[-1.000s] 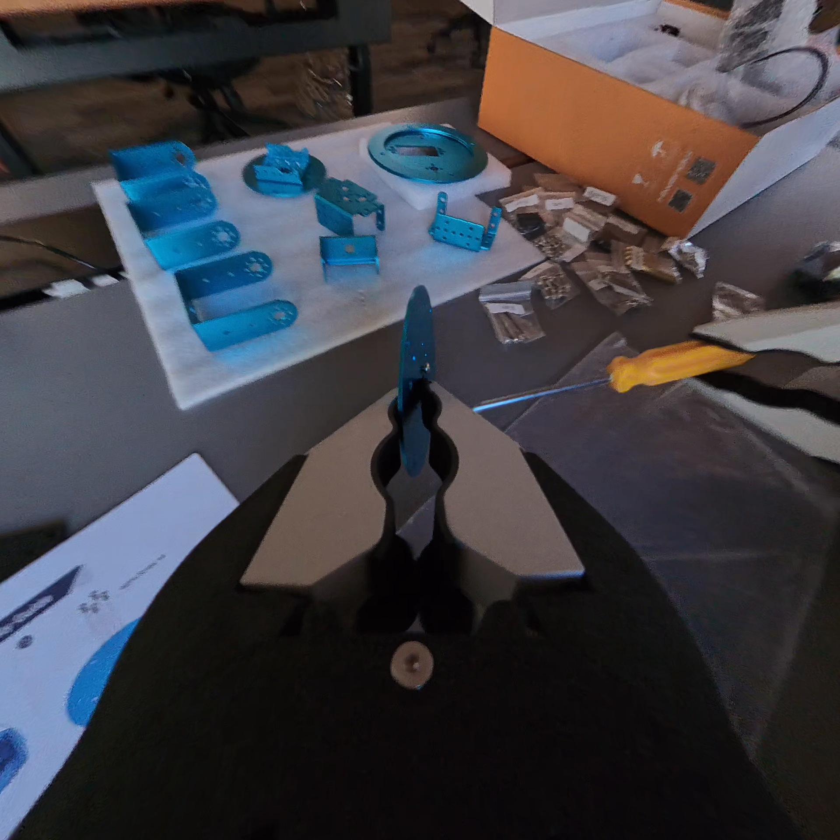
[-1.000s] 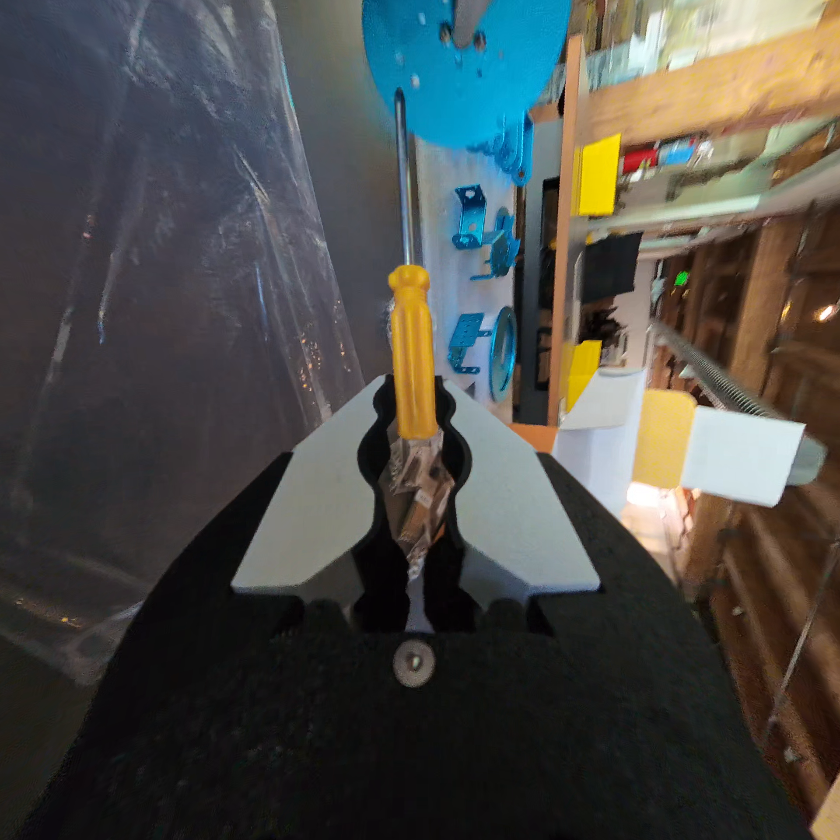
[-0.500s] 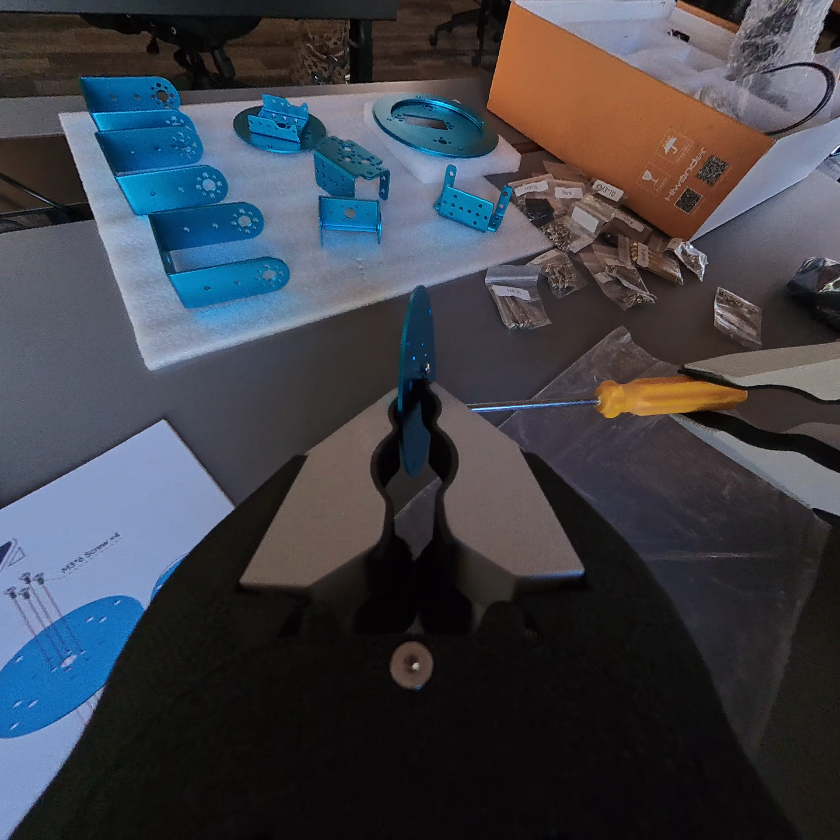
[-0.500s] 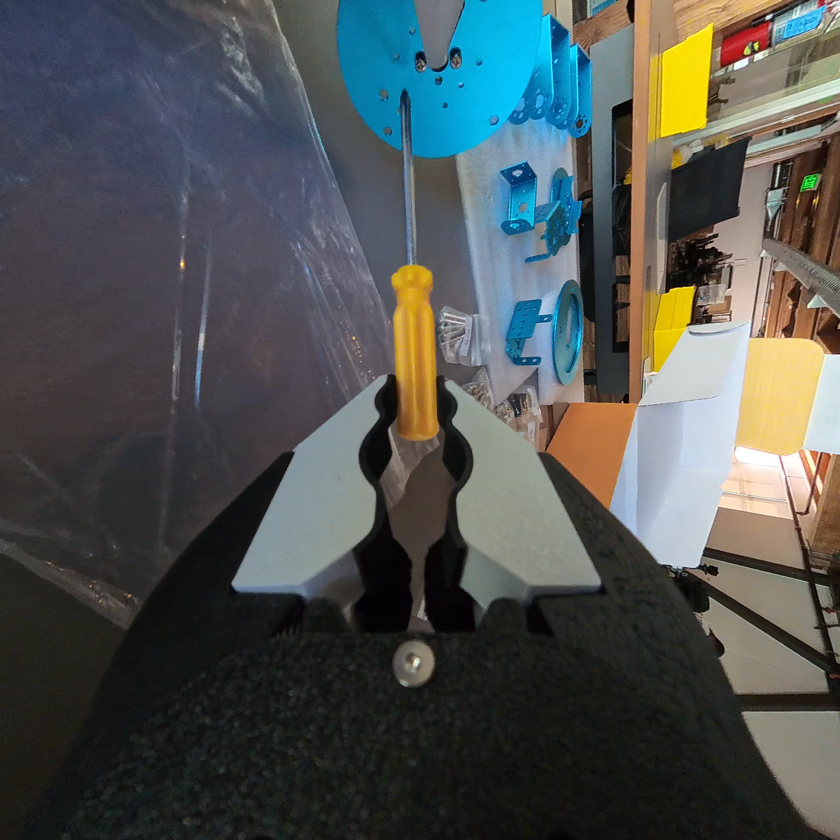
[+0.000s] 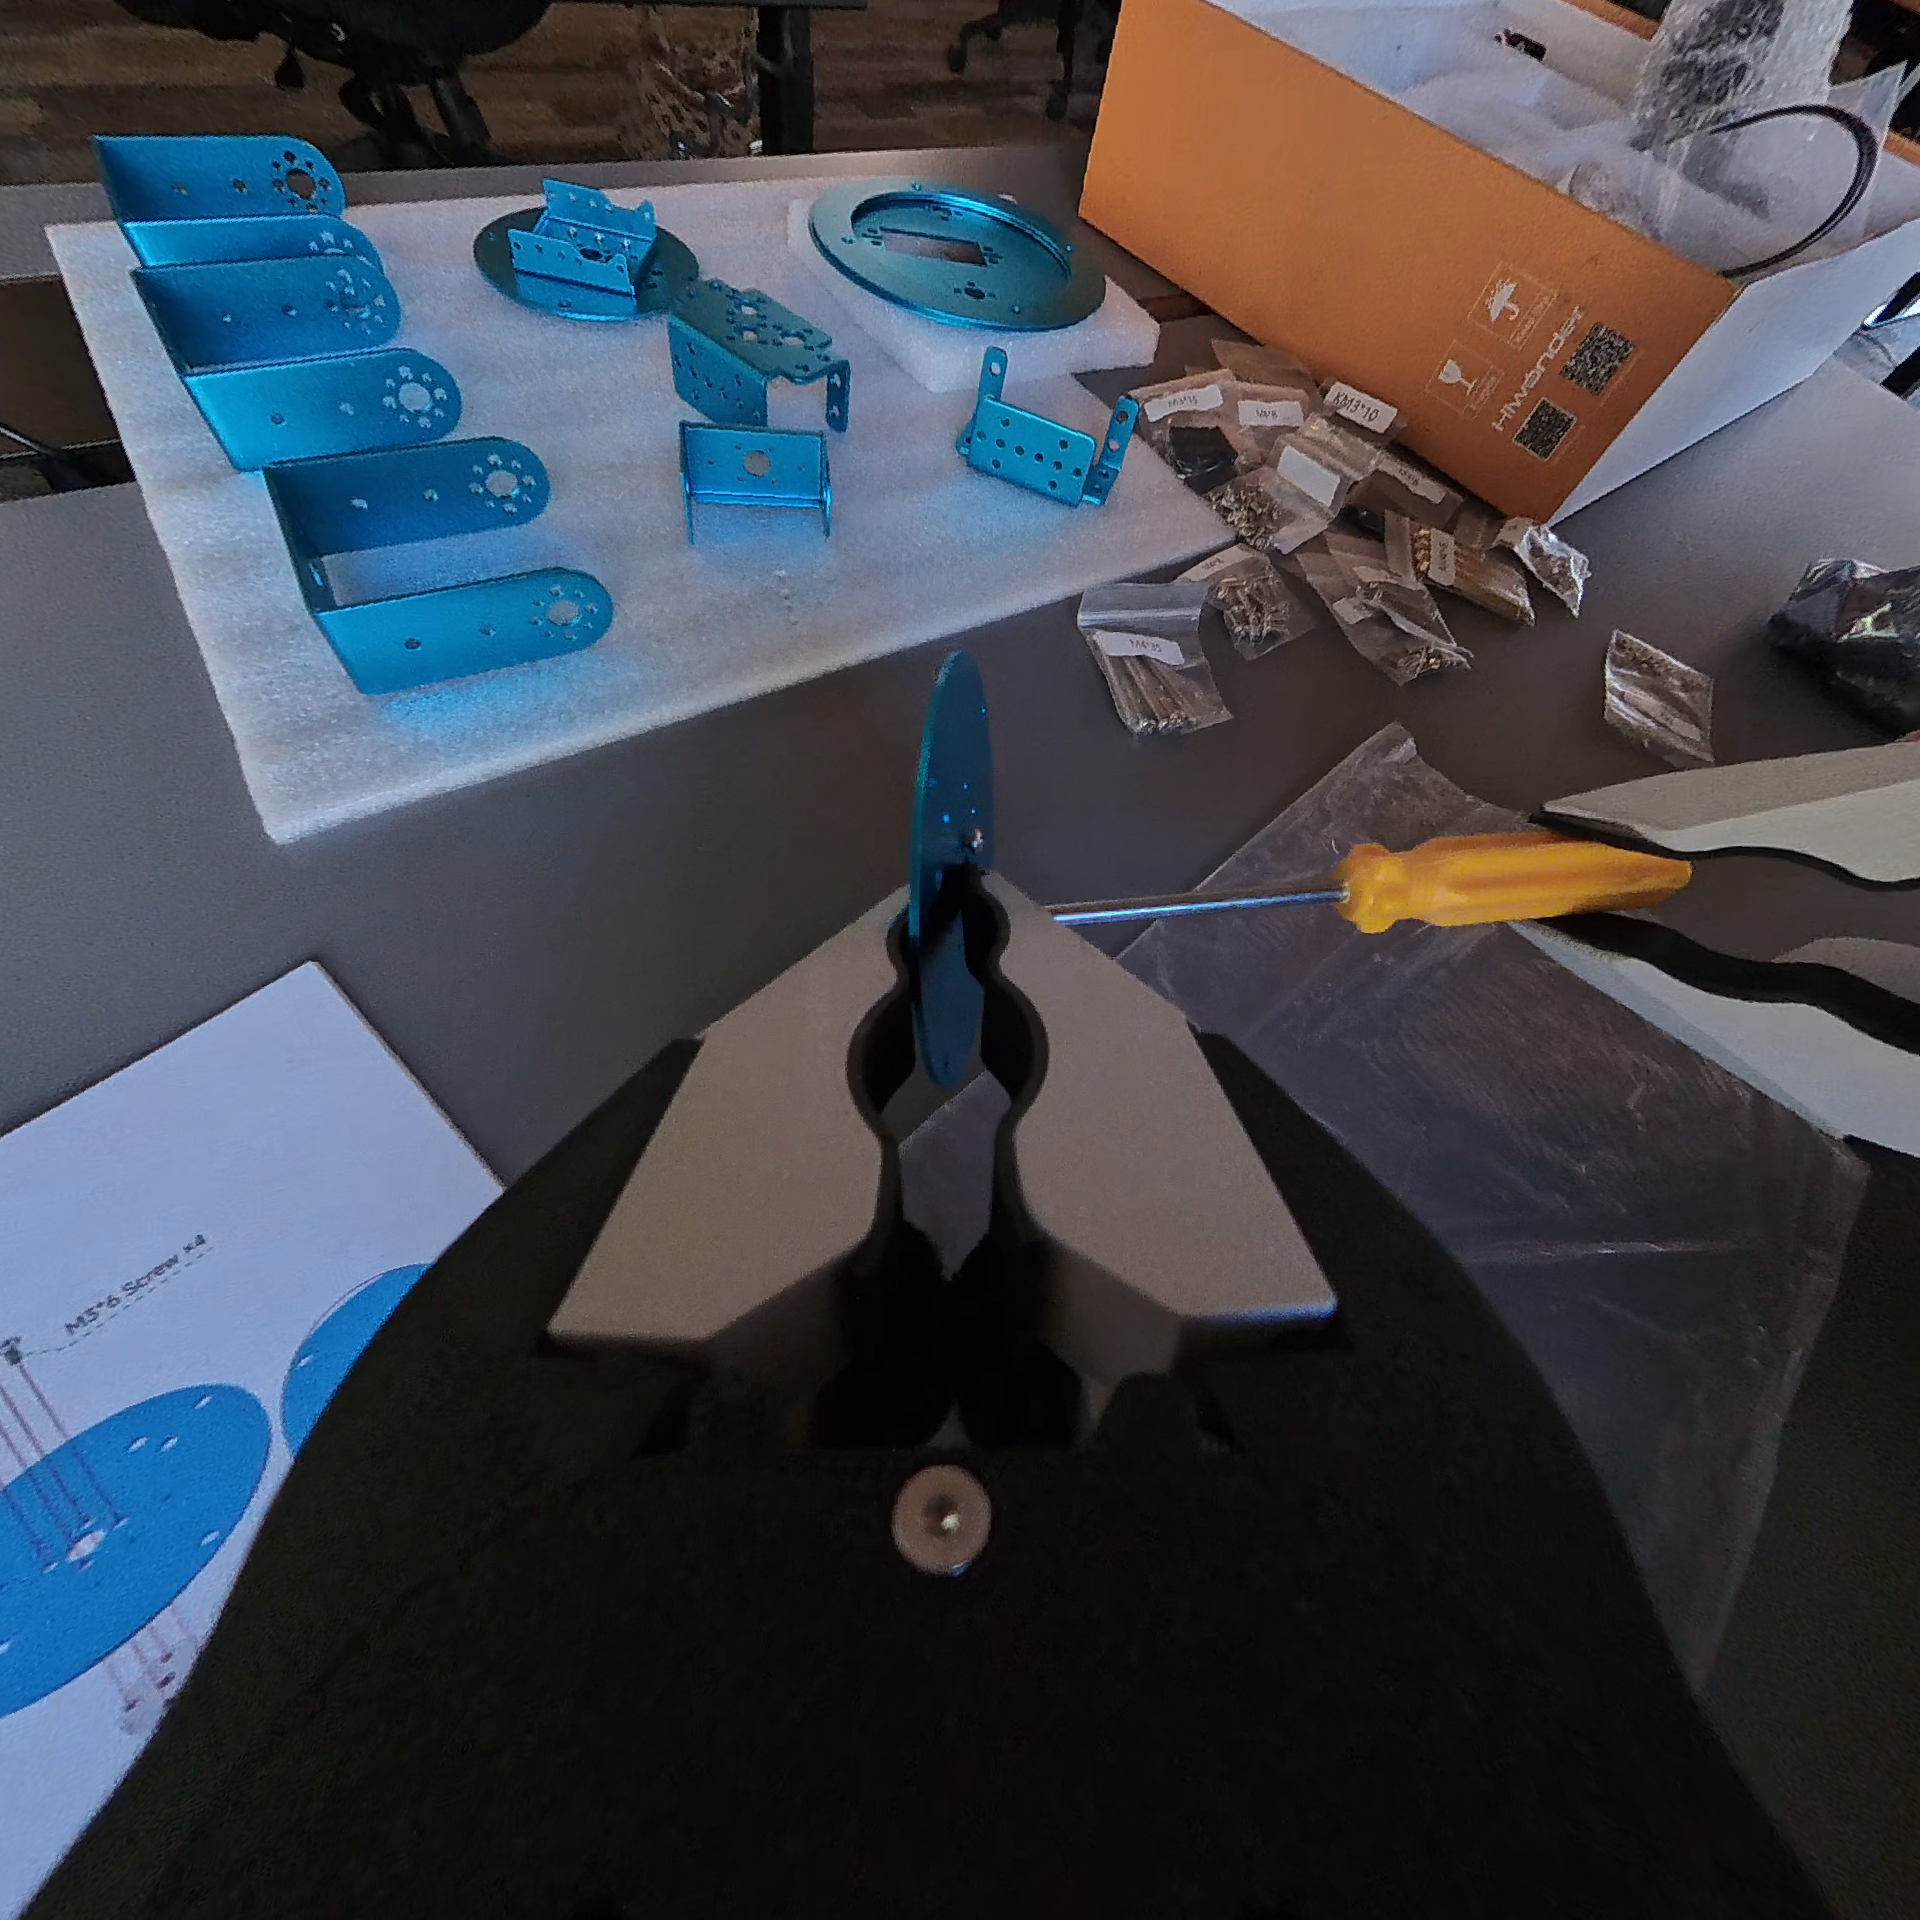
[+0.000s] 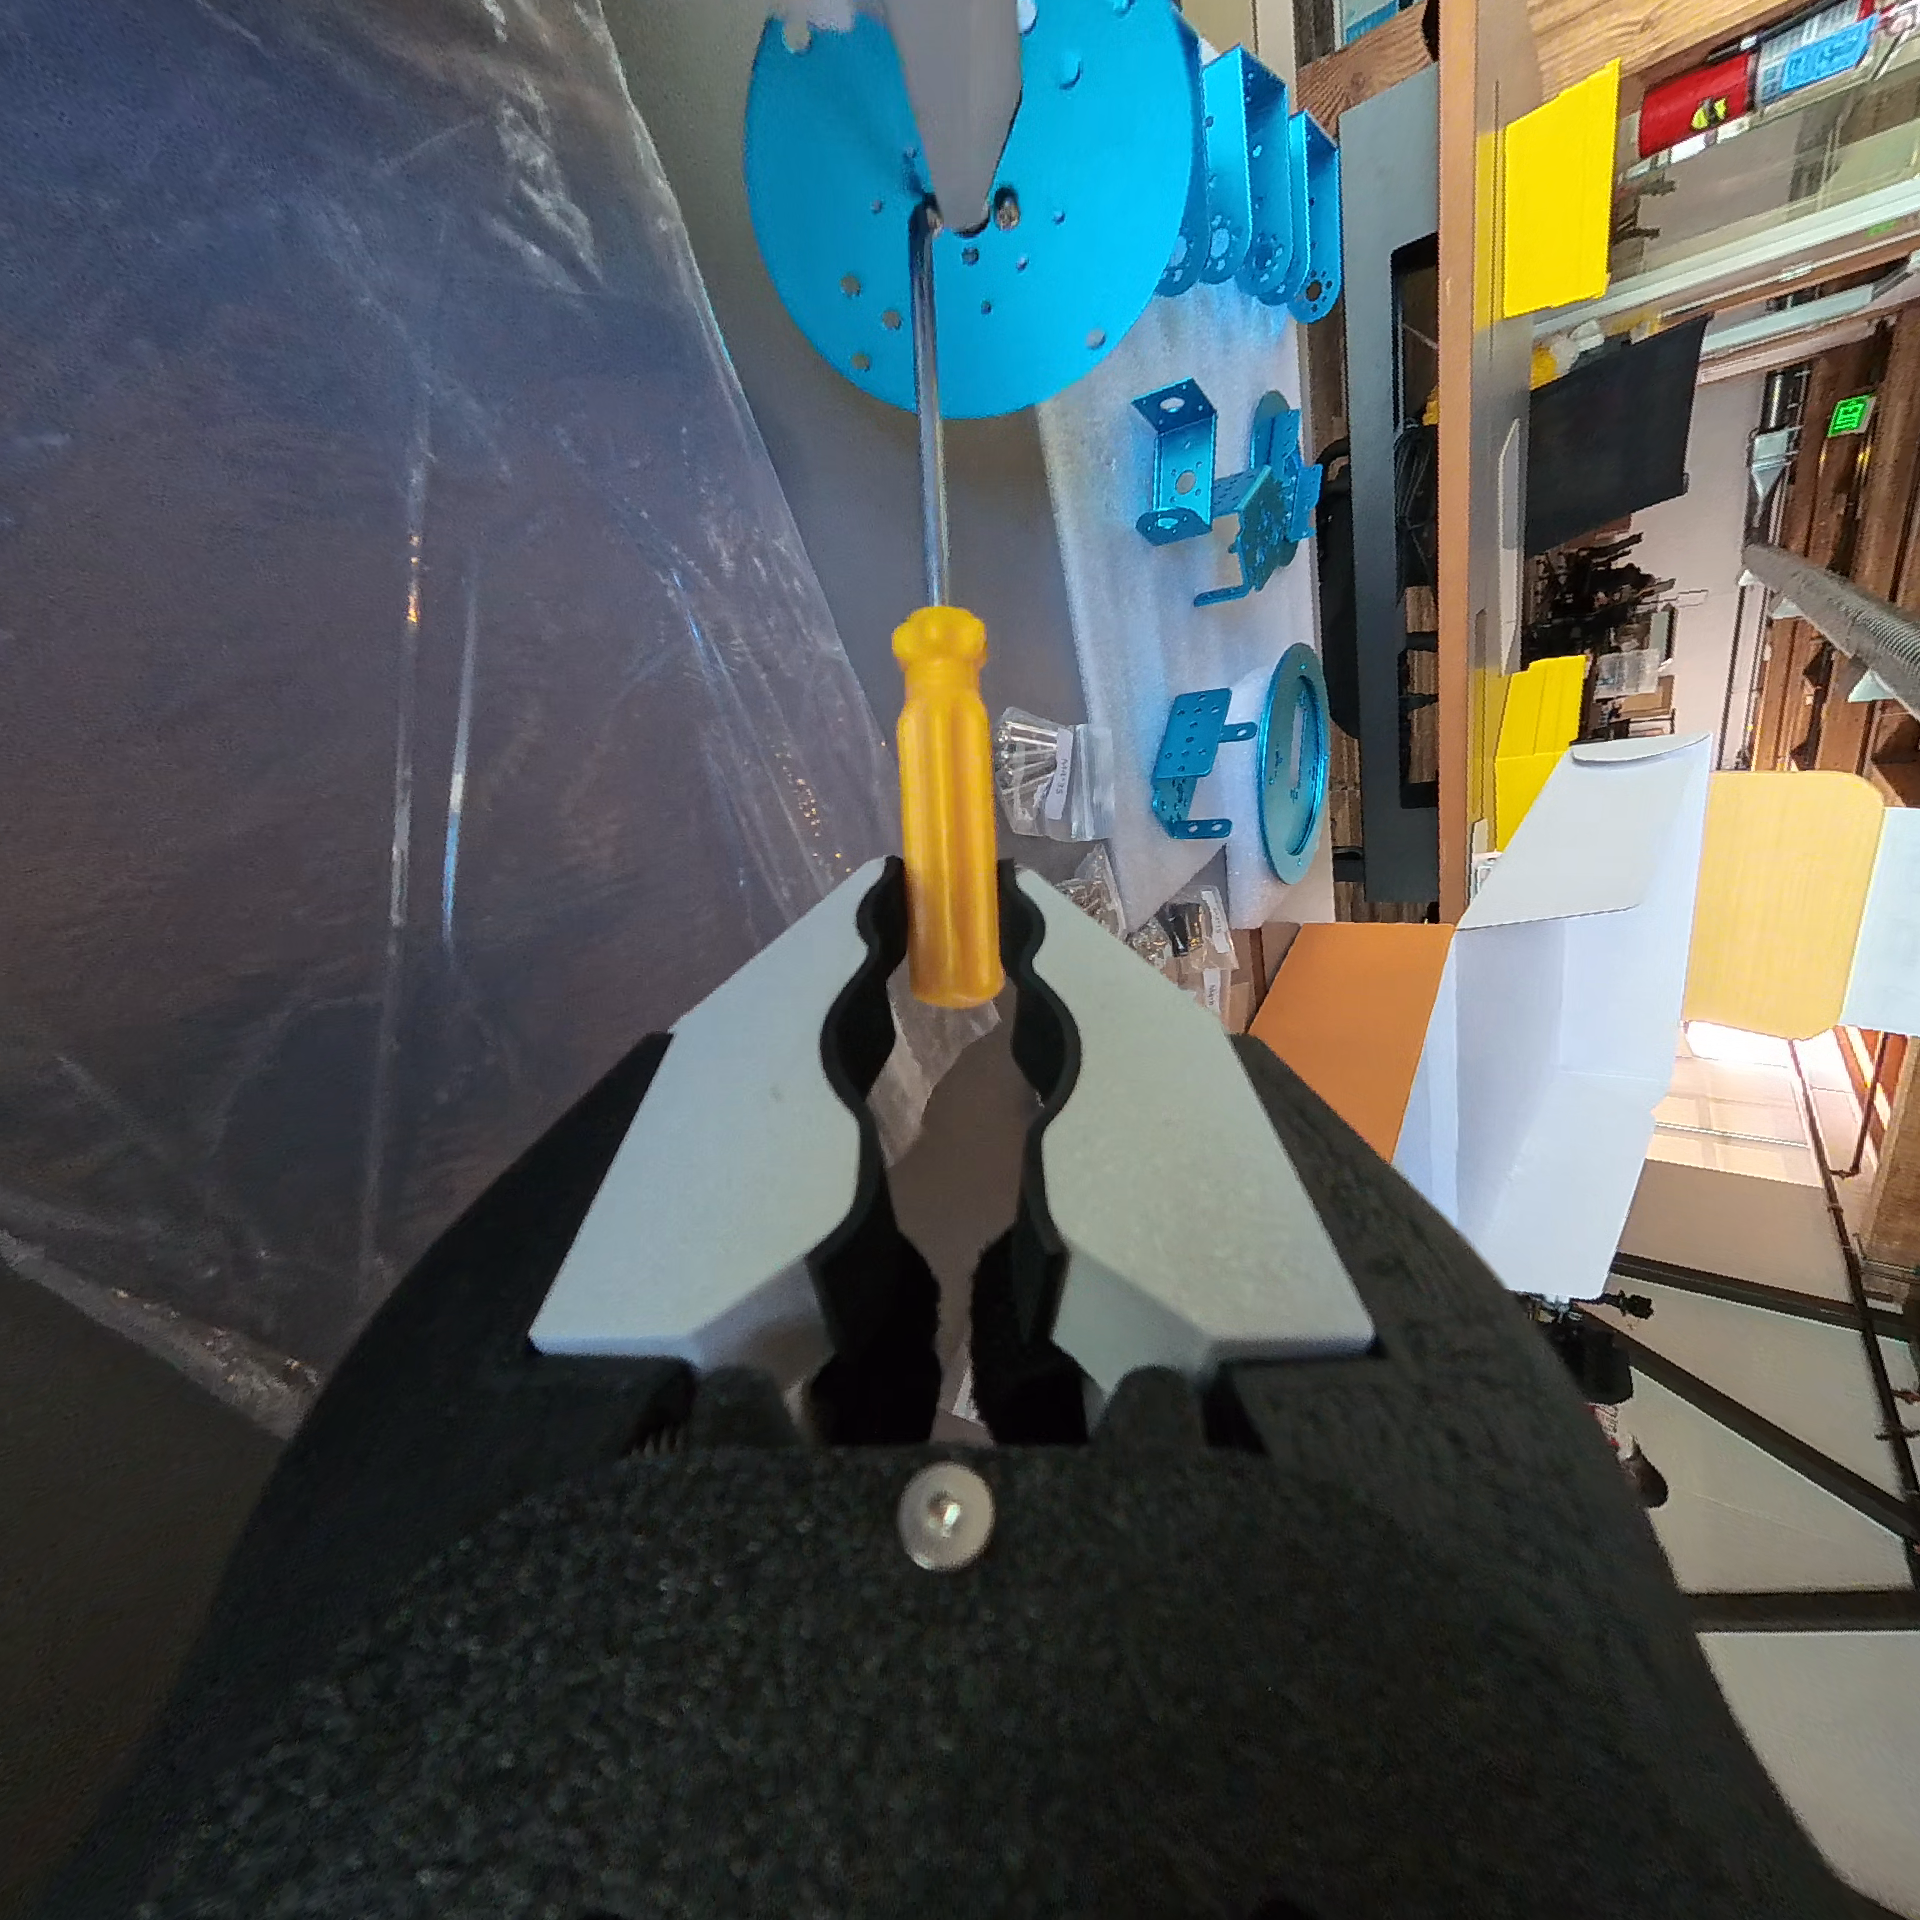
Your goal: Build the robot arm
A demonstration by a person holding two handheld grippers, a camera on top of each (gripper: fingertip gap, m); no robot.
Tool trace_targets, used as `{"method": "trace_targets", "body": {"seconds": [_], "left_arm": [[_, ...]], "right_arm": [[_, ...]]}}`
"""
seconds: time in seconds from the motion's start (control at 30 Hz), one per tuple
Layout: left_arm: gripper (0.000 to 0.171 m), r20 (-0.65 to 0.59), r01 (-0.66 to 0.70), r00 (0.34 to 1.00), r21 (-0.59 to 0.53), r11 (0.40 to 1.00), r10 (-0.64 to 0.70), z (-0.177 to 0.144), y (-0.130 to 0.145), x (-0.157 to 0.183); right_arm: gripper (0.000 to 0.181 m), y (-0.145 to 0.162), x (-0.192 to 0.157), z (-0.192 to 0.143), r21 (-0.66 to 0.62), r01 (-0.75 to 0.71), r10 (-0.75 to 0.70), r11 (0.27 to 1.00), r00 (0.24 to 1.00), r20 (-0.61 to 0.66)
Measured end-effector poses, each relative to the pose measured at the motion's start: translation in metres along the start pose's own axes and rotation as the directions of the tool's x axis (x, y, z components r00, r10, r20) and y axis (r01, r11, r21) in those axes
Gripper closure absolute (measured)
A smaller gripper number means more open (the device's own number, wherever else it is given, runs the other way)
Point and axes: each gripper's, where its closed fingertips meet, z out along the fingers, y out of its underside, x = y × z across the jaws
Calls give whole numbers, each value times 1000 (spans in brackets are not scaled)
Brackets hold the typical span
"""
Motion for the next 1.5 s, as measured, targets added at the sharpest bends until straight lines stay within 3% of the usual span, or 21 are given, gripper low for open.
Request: {"method": "trace_targets", "body": {"seconds": [1.5], "left_arm": [[167, 2, -14, 1000, -13, 1000, 14, 4, 3, 2]], "right_arm": [[165, 7, -4, 2, -22, -3, 4, 1000, 1000, 28]]}}
